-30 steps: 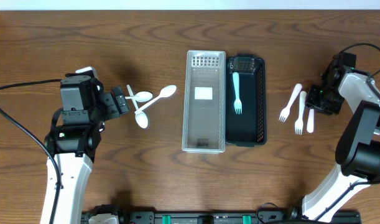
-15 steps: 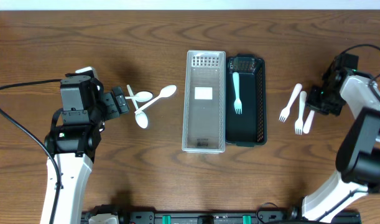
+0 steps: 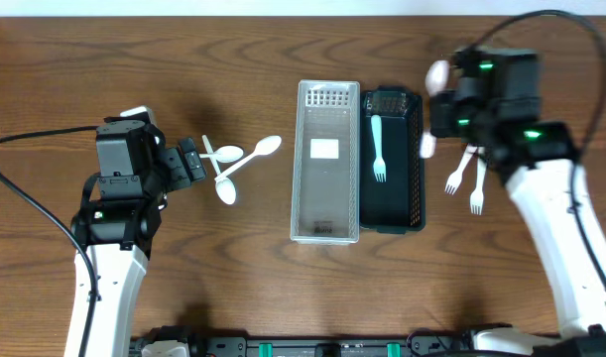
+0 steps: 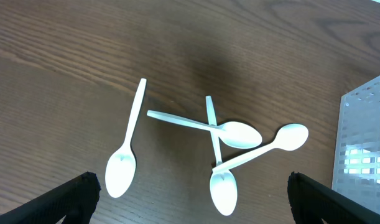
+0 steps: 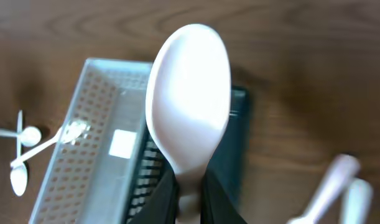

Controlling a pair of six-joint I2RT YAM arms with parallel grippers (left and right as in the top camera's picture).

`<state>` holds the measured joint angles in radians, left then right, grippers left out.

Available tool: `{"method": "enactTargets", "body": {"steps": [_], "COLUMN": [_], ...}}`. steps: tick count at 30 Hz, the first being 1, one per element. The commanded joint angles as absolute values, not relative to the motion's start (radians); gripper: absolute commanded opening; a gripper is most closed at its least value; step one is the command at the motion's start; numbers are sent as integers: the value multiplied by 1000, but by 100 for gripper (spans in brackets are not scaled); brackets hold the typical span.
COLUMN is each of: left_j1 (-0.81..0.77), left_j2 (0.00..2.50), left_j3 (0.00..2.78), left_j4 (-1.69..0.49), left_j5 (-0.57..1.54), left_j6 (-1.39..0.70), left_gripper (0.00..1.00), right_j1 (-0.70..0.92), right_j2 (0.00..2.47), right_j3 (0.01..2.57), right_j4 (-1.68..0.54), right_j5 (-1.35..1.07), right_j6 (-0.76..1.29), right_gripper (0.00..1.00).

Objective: Pack container
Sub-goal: 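Place the spoon into the dark green tray with the right gripper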

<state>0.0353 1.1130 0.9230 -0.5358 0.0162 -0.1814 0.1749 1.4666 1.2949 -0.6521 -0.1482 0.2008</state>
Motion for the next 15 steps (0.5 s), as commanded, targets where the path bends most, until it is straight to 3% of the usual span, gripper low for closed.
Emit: {"method": "enactTargets", "body": {"steps": [1, 6, 13, 15], "left_j1": [31, 31, 31, 31], "left_j2": [1117, 1117, 1117, 1117], "left_j3": [940, 940, 940, 940], "left_j4": [-538, -538, -538, -538], "left_j5": [15, 15, 15, 15], "left_j6": [-165, -165, -165, -165], "left_gripper": [98, 98, 98, 98], "right_j1": [263, 305, 287, 265], "right_j2": [1560, 1732, 1716, 1662], "right_j3": [1242, 1204, 1250, 1271], "right_j4": [-629, -553, -543, -543], "right_j5": [-10, -27, -78, -73], "right_j6": [271, 295, 259, 249], "right_gripper": [8, 9, 61, 72]}}
